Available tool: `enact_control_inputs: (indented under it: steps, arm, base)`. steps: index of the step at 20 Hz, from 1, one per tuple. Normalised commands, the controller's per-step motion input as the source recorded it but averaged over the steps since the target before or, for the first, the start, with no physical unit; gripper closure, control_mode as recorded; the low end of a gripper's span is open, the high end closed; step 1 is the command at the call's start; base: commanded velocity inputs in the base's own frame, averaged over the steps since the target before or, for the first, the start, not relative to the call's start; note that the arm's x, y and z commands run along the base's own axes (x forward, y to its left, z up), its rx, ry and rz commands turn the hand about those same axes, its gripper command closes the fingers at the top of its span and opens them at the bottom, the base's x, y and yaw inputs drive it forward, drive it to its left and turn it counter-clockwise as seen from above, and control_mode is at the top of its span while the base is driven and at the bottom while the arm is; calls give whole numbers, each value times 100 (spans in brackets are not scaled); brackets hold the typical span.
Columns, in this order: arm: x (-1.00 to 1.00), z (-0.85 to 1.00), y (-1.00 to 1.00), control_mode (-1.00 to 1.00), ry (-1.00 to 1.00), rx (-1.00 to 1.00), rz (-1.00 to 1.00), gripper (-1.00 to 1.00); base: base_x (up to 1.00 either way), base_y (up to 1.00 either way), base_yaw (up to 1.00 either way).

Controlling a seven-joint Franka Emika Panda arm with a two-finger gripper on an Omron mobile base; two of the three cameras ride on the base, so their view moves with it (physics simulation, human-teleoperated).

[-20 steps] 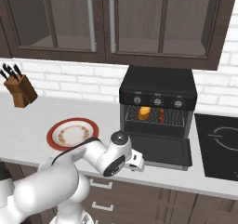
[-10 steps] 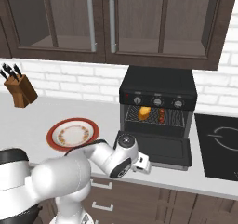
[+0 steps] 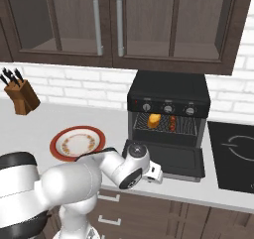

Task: Pick up the kebab skewer and baguette bread, and place them inside the toaster oven. Close the toaster oven door and start by setting the timer.

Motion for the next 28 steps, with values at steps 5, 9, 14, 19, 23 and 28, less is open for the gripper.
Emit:
enact_control_inputs:
  steps: [5,9,14,19,23,28]
  arm:
    - [22,0,18,-100,-13,0,0,-100]
    - [31,0,13,-100,-11,0,0,-100]
    - [32,15,1,-100,-6,0,0,-100]
    - [28,35,1,-100,-4,0,0,-100]
    - [24,31,6,-100,-11,0,0,-100]
    - [31,30,8,-100,-11,0,0,-100]
  base:
    - [0,0,0]
    - [0,0,0]
    - [0,0,0]
    - [0,0,0]
    - [0,0,0]
    - [0,0,0]
